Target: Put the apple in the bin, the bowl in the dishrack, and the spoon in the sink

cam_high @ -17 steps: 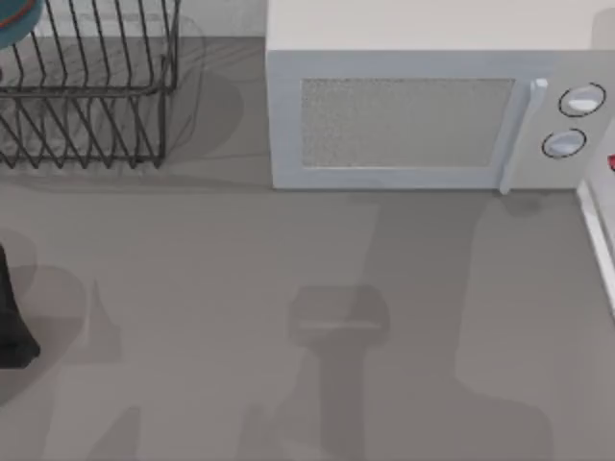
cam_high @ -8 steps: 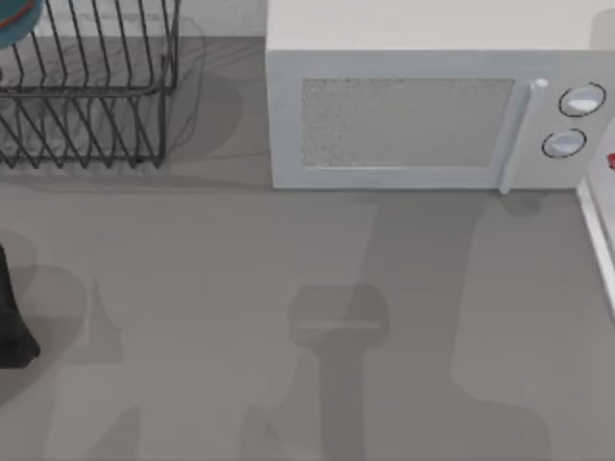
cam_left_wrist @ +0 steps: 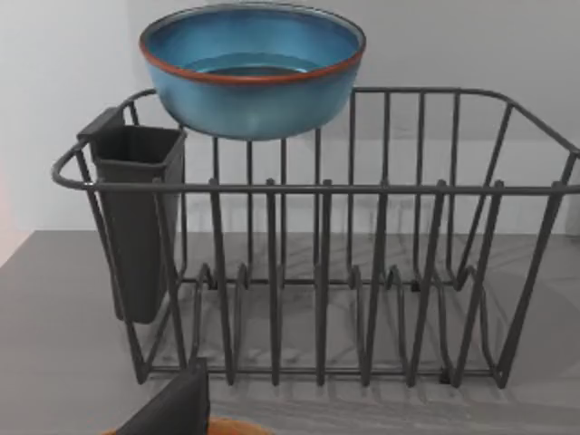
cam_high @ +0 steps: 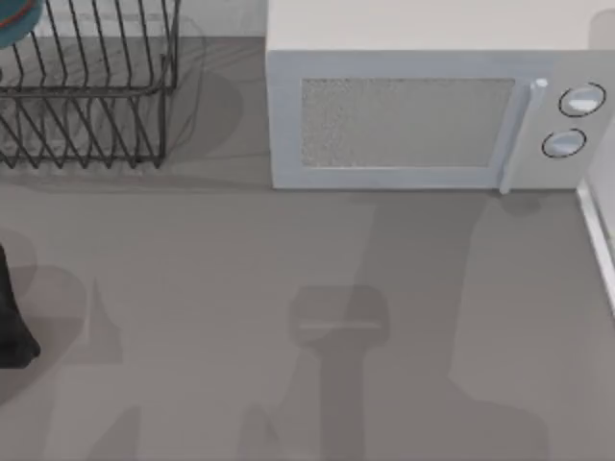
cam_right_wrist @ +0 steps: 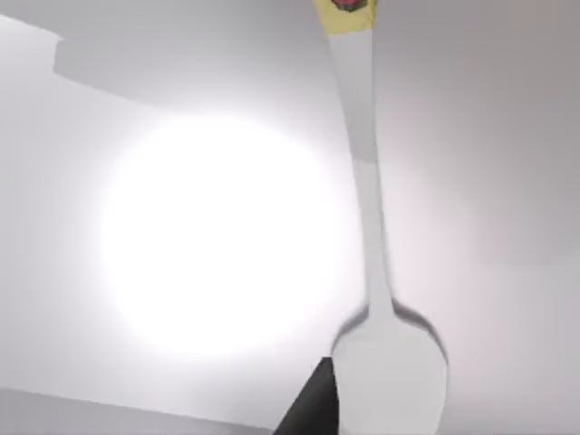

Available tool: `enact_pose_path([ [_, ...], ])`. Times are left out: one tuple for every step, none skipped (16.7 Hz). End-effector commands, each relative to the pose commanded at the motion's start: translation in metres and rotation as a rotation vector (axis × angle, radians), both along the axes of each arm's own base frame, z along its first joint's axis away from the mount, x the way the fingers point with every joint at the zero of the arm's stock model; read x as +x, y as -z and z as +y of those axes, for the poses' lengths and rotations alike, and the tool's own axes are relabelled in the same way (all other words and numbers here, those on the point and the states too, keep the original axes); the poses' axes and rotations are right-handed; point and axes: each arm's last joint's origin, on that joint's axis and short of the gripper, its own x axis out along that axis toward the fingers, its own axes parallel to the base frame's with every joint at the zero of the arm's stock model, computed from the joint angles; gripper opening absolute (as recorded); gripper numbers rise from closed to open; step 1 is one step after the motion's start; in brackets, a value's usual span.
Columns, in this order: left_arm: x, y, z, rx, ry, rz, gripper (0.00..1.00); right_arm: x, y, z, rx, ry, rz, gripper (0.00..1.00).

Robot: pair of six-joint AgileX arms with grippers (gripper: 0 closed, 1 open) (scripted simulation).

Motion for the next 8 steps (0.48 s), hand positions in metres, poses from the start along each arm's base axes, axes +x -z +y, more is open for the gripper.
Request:
enact_pose_path([
  [0.0000,0.0000,0.0000,0.000,0.000,0.000,1.00,0.0000,0.0000,0.0000,0.000,0.000,0.000,0.90],
  [0.0000,0.0000,0.0000,0.000,0.000,0.000,1.00,0.0000,0.0000,0.0000,0.000,0.000,0.000,0.98],
  [0.0000,0.0000,0.0000,0.000,0.000,0.000,1.00,0.0000,0.0000,0.0000,0.000,0.000,0.000,1.00],
  [0.0000,0.0000,0.0000,0.000,0.000,0.000,1.00,0.0000,0.0000,0.0000,0.000,0.000,0.000,1.00],
  [0.0000,0.0000,0.0000,0.000,0.000,0.000,1.00,0.0000,0.0000,0.0000,0.000,0.000,0.000,1.00],
  [0.0000,0.0000,0.0000,0.000,0.000,0.000,1.00,0.0000,0.0000,0.0000,0.000,0.000,0.000,1.00],
  [0.0000,0.0000,0.0000,0.000,0.000,0.000,1.00,0.0000,0.0000,0.0000,0.000,0.000,0.000,1.00],
  [0.0000,0.0000,0.0000,0.000,0.000,0.000,1.00,0.0000,0.0000,0.0000,0.000,0.000,0.000,1.00],
])
